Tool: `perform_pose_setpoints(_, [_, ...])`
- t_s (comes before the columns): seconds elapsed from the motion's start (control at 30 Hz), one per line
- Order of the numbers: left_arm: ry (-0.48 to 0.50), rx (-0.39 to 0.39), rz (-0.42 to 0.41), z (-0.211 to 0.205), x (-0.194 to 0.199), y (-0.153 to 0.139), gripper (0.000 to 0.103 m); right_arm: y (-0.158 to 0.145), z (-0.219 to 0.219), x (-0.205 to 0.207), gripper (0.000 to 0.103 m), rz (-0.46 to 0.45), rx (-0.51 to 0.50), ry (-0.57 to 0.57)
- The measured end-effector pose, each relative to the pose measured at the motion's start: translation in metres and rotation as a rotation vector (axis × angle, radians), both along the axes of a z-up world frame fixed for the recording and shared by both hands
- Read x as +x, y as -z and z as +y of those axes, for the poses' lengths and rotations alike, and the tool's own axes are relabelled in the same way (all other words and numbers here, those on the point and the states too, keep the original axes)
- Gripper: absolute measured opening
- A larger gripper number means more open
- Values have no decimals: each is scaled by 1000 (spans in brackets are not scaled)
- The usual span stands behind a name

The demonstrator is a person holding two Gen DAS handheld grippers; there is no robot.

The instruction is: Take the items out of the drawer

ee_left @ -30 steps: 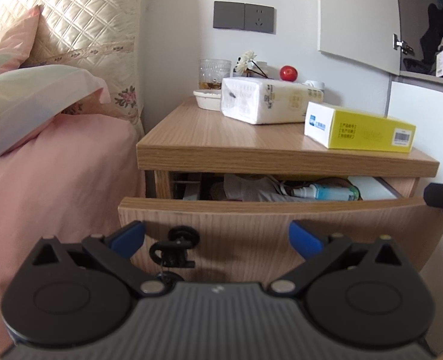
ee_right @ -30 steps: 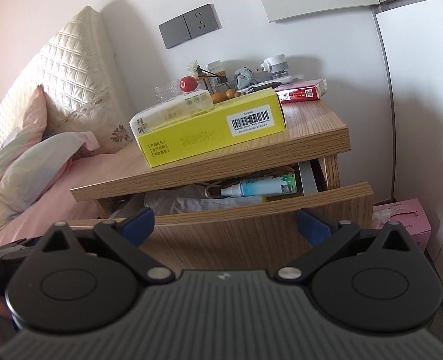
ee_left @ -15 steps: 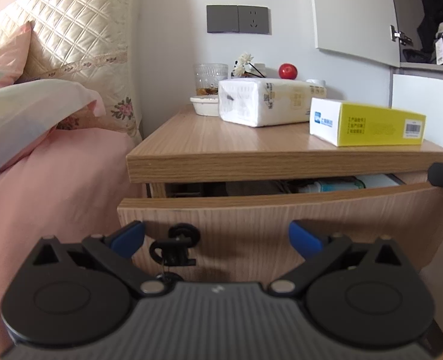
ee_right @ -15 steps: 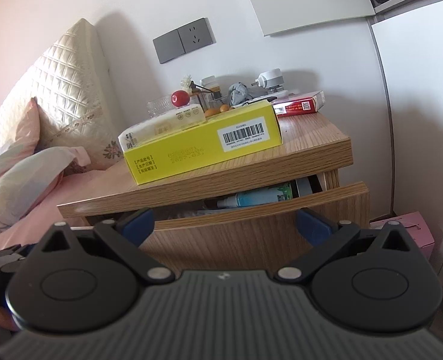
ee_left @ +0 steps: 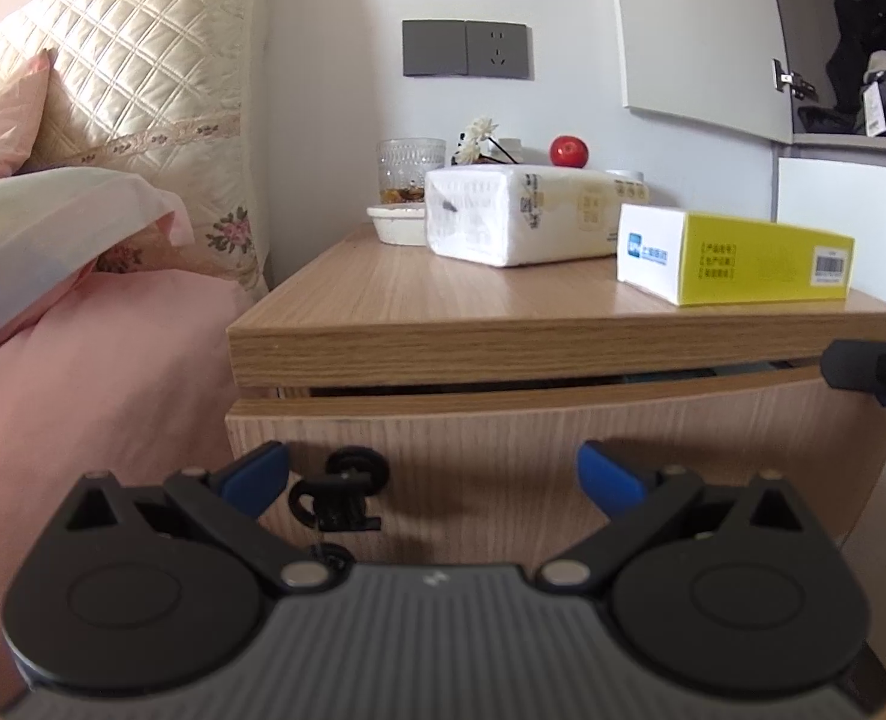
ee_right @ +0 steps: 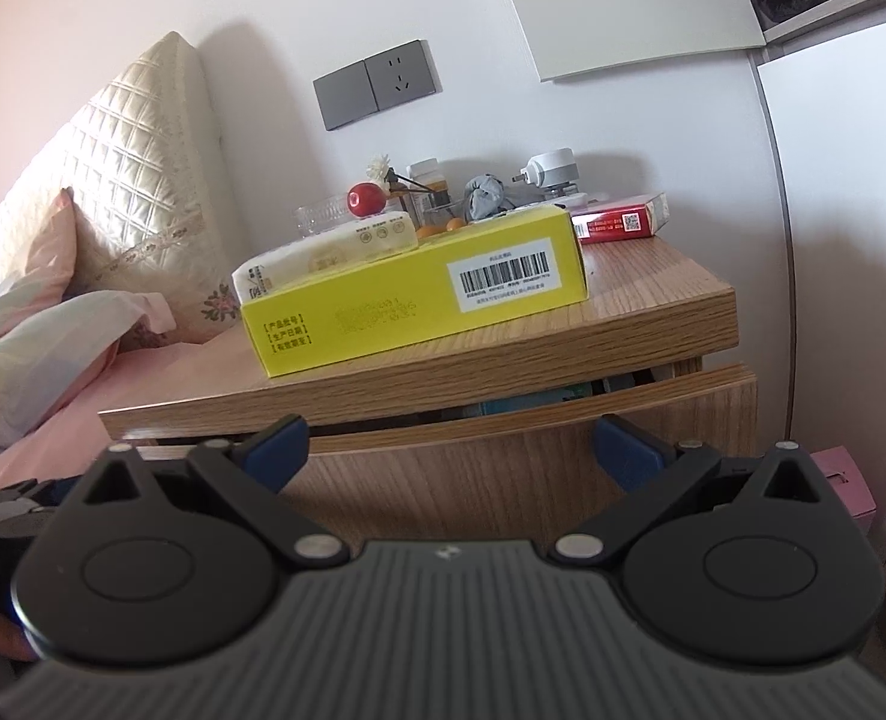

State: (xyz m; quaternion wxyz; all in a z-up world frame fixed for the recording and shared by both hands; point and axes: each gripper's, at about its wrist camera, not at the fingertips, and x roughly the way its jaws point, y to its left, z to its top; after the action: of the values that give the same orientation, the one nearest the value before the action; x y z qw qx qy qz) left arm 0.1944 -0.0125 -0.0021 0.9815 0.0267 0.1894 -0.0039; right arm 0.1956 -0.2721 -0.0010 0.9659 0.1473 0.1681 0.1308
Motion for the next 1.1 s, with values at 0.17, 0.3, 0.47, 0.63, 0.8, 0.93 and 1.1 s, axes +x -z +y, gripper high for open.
perform_pose_setpoints(0.17, [10, -1, -11, 1, 4, 1, 103, 3, 7, 4, 103, 9, -23, -15])
perform_pose_setpoints(0.3, [17, -15, -22, 4, 9, 2, 103, 4, 10, 8, 103, -2, -38, -11])
perform_pose_setpoints(0.47, [11, -14, -34, 2, 14, 4, 103, 6, 12, 14, 103, -12, -50, -2])
perform_pose_setpoints(0.63, [14, -20, -40, 3, 11, 3, 103, 9, 14, 20, 103, -18, -57, 12])
perform_pose_setpoints(0.8, [16, -29, -45, 6, 7, 1, 103, 10, 17, 24, 103, -17, -69, 30])
perform_pose_setpoints(0.93, [18, -35, -49, 7, 4, 0, 103, 6, 20, 17, 102, -30, -80, 32])
perform_pose_setpoints(1.1, [21, -44, -54, 10, 0, -2, 103, -2, 23, 2, 102, -63, -107, 26])
